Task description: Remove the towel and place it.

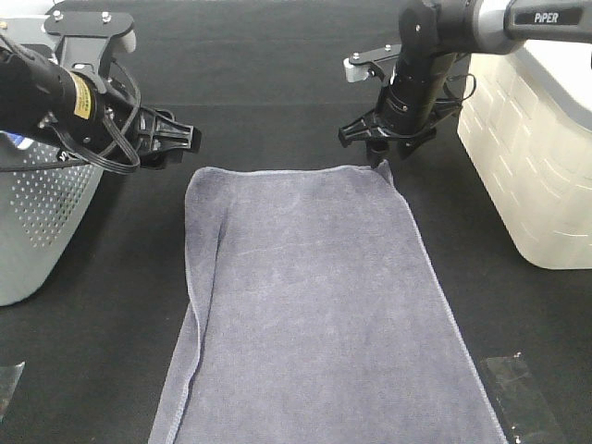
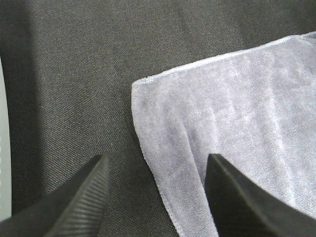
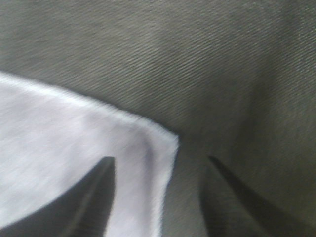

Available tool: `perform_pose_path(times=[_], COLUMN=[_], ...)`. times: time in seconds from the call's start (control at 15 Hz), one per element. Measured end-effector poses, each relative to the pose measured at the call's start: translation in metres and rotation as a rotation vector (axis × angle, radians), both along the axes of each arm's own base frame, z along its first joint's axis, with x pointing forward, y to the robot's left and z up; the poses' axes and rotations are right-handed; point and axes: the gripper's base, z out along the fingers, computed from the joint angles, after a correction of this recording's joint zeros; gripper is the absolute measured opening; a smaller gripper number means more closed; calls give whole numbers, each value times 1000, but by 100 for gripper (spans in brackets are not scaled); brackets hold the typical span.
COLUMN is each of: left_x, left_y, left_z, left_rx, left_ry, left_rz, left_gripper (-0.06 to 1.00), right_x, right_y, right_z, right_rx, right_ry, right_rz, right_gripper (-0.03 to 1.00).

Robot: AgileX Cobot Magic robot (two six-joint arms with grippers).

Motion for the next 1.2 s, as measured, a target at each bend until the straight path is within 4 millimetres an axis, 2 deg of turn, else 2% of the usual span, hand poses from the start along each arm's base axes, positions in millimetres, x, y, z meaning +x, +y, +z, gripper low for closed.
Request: perform_pose_path(times=[0.53,0.93,1.0,1.2], left_x=[0,0,0,0], left_y=[0,0,0,0], left_z=[0,0,0,0], left_rx=[0,0,0,0], left_ry=[-1,-1,-1,-2], left_rz=[-1,-1,-1,-1], left_gripper=[56,56,56,56], right_x=[7,7,7,7], right_y=[0,0,0,3], right_z=[1,-31,-32,-33], right_rx=[-10,-29,-28,-21], right_ry=[-76,-22,-21,-21], right_rz=[26,28,28,28], right_gripper=[46,45,42,23])
